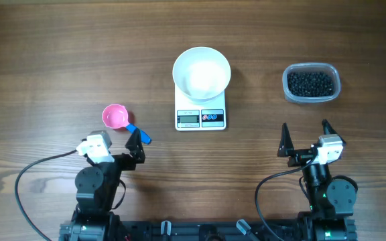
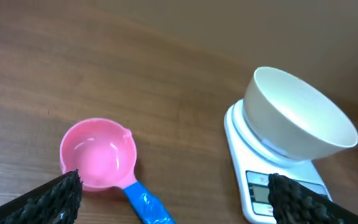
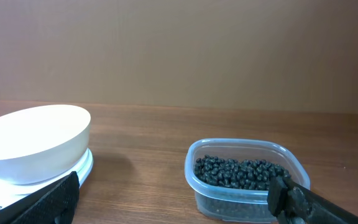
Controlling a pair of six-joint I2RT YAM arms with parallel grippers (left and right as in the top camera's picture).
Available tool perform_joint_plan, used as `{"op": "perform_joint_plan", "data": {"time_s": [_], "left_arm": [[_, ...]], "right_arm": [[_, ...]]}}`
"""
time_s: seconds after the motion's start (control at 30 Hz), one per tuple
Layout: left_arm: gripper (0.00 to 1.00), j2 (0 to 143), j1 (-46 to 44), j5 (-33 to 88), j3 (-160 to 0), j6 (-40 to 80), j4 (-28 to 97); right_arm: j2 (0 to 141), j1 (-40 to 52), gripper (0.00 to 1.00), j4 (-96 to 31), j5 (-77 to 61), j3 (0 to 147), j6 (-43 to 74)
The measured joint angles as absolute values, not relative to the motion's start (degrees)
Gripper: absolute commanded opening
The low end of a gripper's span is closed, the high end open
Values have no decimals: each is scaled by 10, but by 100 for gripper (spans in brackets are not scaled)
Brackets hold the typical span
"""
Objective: Scoop item into bowl and weigh 150g on scale
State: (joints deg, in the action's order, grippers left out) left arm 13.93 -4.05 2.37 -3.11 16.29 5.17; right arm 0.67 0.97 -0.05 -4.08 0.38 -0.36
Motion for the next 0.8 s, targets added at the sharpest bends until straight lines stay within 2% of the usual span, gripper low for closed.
{"op": "perform_joint_plan", "data": {"time_s": [0.33,0.53,0.8], "left_arm": [[100,139,-41,22,-100,163,87],[100,145,-41,-16,-174,165,182],[100,274,-41,-49,-363,167,311]], "right_arm": [[7,10,100,-1,-41,4,-4],[7,10,100,0,-41,4,-4],[7,10,100,-1,-41,4,-4]]}}
